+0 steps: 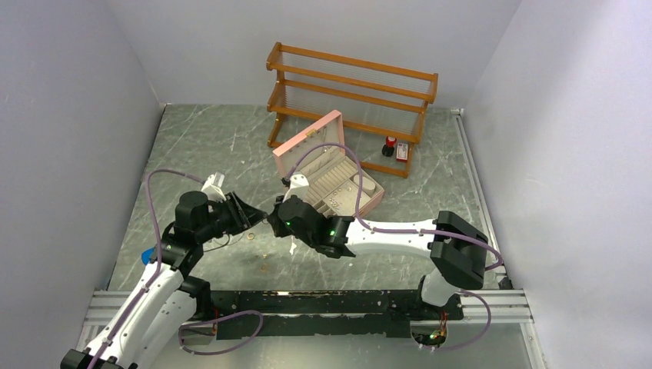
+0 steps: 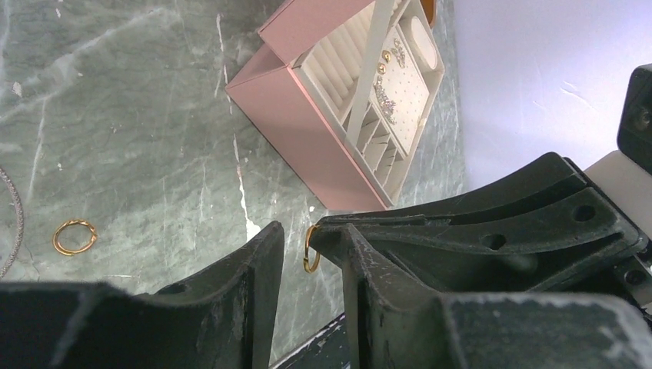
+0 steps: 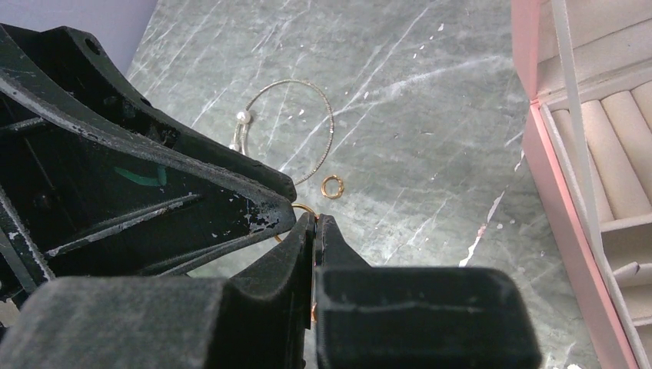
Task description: Organize the mixed jewelry
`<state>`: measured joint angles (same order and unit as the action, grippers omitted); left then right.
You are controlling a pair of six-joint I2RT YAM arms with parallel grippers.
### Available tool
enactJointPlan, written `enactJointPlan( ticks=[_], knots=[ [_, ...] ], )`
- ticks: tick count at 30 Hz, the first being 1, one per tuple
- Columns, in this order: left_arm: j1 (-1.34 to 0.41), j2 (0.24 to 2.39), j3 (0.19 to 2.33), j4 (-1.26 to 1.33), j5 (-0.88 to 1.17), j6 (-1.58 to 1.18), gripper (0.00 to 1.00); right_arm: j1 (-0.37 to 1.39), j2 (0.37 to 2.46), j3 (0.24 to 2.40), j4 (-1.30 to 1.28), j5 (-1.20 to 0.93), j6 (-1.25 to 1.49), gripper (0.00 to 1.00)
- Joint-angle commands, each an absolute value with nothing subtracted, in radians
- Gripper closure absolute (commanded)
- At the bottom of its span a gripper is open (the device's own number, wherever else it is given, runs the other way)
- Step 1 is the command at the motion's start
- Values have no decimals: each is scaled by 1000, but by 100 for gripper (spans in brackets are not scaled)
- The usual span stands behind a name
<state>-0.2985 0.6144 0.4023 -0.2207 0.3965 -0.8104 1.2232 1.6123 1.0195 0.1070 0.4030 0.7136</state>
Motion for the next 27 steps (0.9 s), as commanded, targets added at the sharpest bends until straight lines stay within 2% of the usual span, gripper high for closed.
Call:
enactJointPlan(
  ticks=[1,7,14,21,27],
  knots=[
    [-302,595,396,-221,423,-796,62,1220,1586,1006,129,427,729,96],
    [-302,582,390,-227,425,-799,64,1219,1606,1012,125,448,747,96],
    [-302,581,374,-219,440,-801,79,1213,1592,1001,139,454,767,96],
    [-302,592,372,-190,466,-806,80,1207,1588,994,147,438,774,96],
    [-302,600,399,-184,463,-788,94,1198,1567,965,198,413,765,96]
  ],
)
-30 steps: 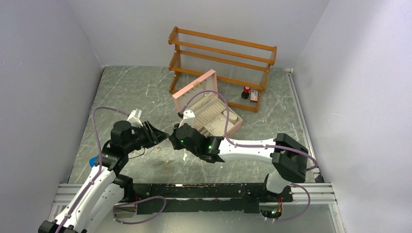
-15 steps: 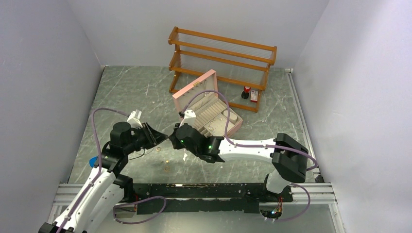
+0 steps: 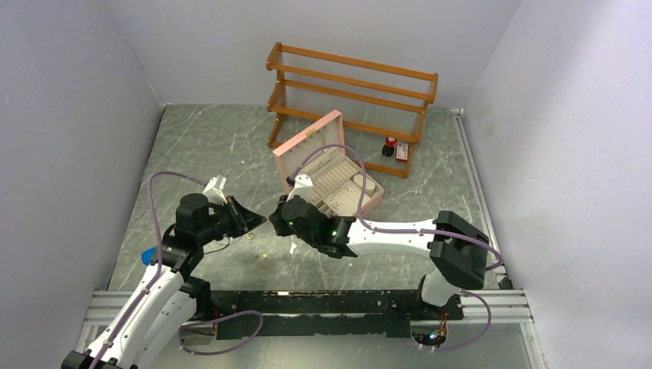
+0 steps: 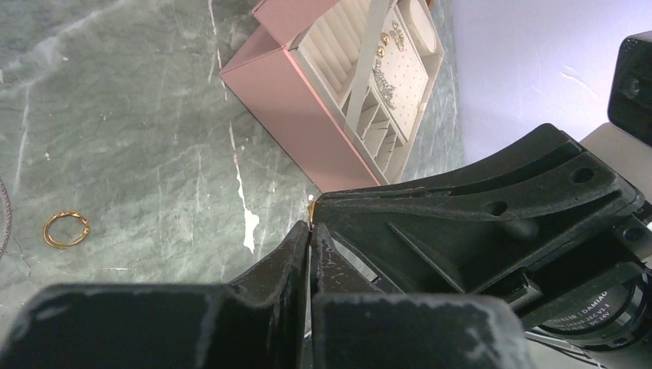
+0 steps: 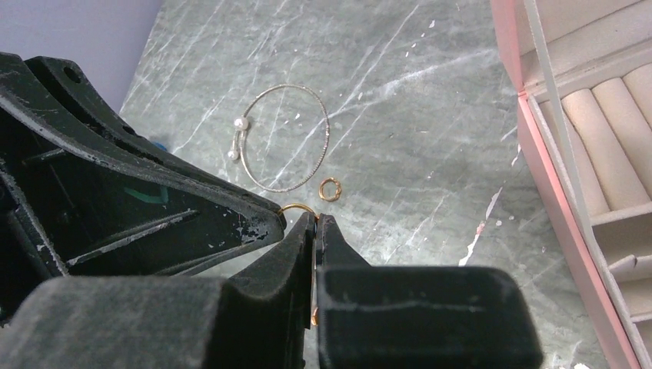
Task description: Organize the mixed jewelry
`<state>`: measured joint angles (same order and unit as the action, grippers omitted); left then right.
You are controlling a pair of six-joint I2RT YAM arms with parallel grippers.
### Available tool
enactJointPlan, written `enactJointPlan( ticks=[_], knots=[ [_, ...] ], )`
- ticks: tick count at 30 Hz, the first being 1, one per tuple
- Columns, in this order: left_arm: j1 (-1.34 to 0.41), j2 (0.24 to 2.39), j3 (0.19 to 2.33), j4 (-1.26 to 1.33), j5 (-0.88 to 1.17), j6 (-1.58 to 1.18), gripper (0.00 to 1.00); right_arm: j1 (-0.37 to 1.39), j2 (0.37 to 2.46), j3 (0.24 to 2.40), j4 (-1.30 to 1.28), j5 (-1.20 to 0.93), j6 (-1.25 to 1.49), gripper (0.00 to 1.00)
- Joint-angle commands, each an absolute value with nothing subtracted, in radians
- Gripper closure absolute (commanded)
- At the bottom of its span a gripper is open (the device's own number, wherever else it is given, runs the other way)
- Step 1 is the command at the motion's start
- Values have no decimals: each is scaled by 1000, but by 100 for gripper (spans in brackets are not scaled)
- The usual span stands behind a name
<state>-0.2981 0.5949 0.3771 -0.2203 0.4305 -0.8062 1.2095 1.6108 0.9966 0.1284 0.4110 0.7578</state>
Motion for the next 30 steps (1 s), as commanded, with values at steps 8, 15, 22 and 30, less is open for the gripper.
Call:
enactJointPlan(
  ticks=[8,15,22,30],
  knots=[
    [-302,646,411,-173,483,-764,82,1180,1534,940,247,367,763,95],
    [-302,664,413,-119,513,-772,85,1174,1529,937,246,349,766,95],
    [-302,662,431,-132,515,-743,95,1164,1514,936,224,344,783,90],
    [-302,664,498,-185,513,-672,95,1124,1360,865,211,276,732,45]
  ],
)
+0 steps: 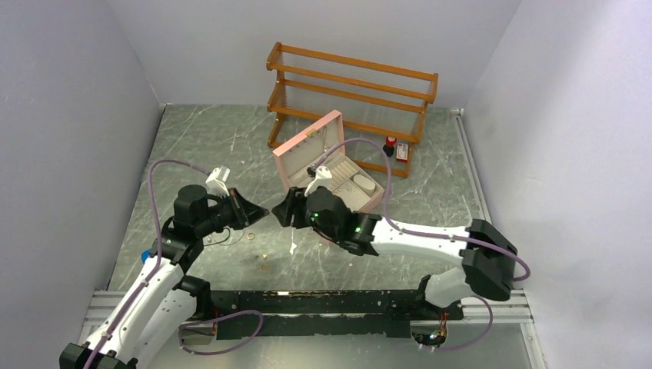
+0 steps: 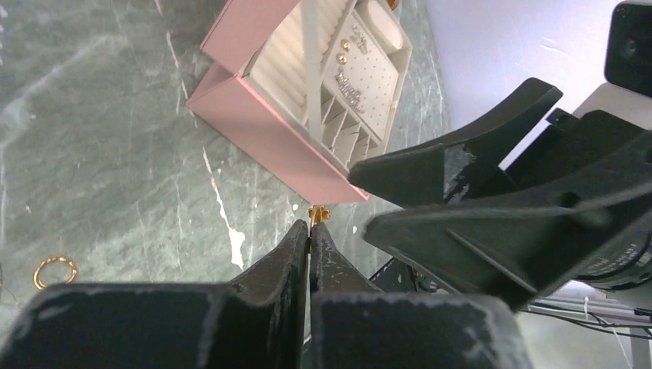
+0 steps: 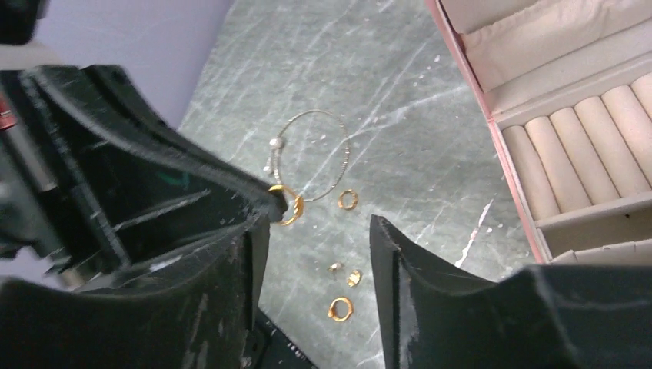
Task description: Organize the mixed jewelry
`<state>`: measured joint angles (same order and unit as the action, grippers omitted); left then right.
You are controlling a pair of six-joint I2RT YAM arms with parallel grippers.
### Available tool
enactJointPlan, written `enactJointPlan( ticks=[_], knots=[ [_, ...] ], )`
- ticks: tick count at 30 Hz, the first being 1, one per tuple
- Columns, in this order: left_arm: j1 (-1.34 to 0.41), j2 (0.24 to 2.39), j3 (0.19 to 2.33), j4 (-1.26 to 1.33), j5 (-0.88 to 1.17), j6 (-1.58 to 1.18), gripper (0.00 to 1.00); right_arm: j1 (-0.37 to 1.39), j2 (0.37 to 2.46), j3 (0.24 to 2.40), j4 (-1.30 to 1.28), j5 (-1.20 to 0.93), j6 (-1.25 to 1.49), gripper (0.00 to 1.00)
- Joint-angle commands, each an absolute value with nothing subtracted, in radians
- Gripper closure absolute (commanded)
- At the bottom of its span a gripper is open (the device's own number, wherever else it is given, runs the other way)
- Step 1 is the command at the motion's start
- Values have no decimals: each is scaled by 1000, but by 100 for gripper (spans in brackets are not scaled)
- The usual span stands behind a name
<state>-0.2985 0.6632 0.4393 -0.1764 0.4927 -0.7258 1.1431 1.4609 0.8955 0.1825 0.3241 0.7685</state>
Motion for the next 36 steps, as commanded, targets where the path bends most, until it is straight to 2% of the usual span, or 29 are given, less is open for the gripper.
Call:
enactJointPlan(
  ticks=[1,5,9,14,20,22,26,31,36],
  knots=[
    [-302,667,505,-175,529,-666,95,1114,1335,854,222,224,719,44],
    [-302,693,545,-123,633,-654,95,1041,1250,810,275,20,718,40],
    [-302,719,606,-57,776,-659,95,941,1182,741,374,-170,827,33],
    [-302,741,671,29,922,-707,95,900,1182,806,374,-303,904,34],
    [-302,760,670,174,971,-838,95,901,1187,810,476,-378,954,34],
    [-302,764,655,225,982,-881,95,902,1192,812,499,-394,965,37],
    [-302,764,630,280,984,-927,95,901,1195,801,526,-387,984,50],
    [-302,762,617,288,984,-932,95,902,1179,764,566,-340,997,61],
    [-302,753,601,293,982,-940,95,902,1166,753,582,-317,988,63]
  ],
)
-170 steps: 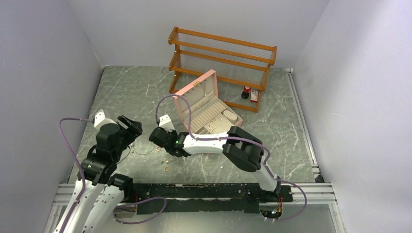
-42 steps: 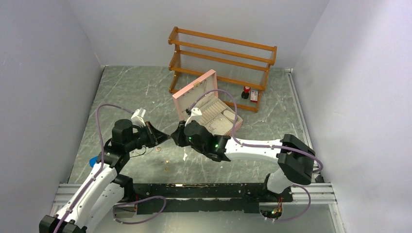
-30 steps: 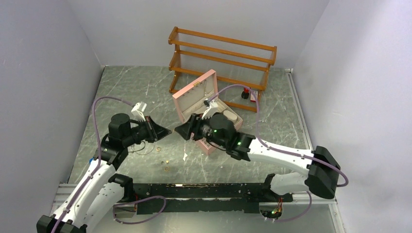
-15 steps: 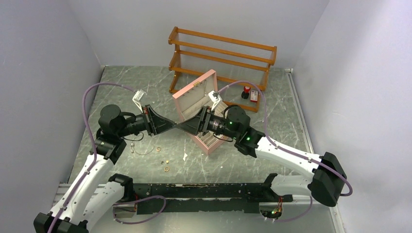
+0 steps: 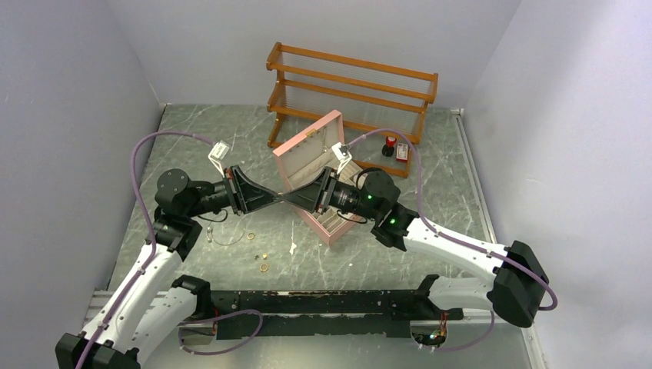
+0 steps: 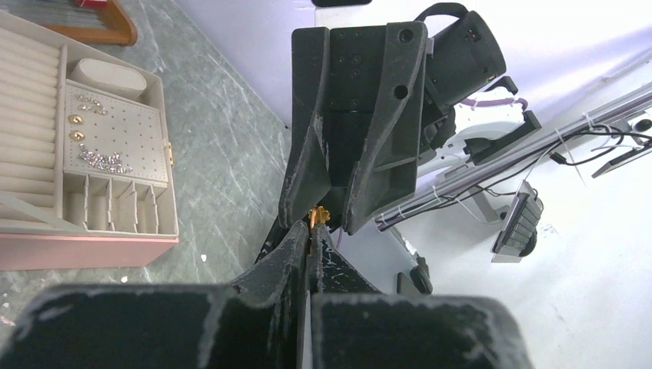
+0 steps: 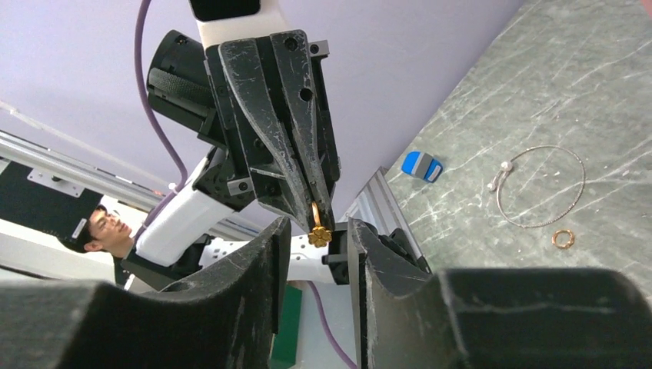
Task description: Organize the mixed jewelry
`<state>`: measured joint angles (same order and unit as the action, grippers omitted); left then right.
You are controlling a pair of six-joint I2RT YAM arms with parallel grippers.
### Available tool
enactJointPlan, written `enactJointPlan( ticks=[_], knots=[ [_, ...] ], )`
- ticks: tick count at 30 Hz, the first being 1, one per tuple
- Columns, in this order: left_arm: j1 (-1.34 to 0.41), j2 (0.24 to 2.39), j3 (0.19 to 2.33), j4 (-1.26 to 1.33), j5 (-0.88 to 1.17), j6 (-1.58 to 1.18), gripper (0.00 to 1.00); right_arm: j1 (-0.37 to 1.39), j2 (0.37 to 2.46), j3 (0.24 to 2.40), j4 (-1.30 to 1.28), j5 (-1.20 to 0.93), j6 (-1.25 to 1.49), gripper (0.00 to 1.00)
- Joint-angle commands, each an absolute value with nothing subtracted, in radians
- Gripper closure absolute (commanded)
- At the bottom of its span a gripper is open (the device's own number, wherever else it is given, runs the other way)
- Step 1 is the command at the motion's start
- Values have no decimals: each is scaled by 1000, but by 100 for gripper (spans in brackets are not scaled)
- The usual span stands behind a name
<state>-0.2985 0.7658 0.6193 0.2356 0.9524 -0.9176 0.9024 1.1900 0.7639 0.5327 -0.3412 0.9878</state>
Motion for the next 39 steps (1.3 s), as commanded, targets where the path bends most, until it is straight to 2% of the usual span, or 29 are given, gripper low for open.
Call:
enactJointPlan(
  ticks=[1,10,17,21,29,35,36,39],
  knots=[
    [-302,750,596,300,982,-944,95,902,1167,754,577,-316,989,64],
    [-302,740,582,303,974,-948,95,902,1182,752,600,-340,999,77],
    [-302,741,579,316,969,-960,95,901,1188,751,588,-350,997,70],
    [-302,742,580,323,968,-963,95,902,1194,750,601,-376,998,74],
    [-302,744,577,334,969,-975,95,902,1198,760,577,-377,980,74],
    [-302,743,572,325,969,-970,95,902,1192,758,569,-352,975,90],
    [-302,741,572,324,972,-969,94,901,1189,758,561,-343,969,92],
    [-302,724,568,317,966,-960,77,902,1184,768,517,-323,952,94]
  ],
)
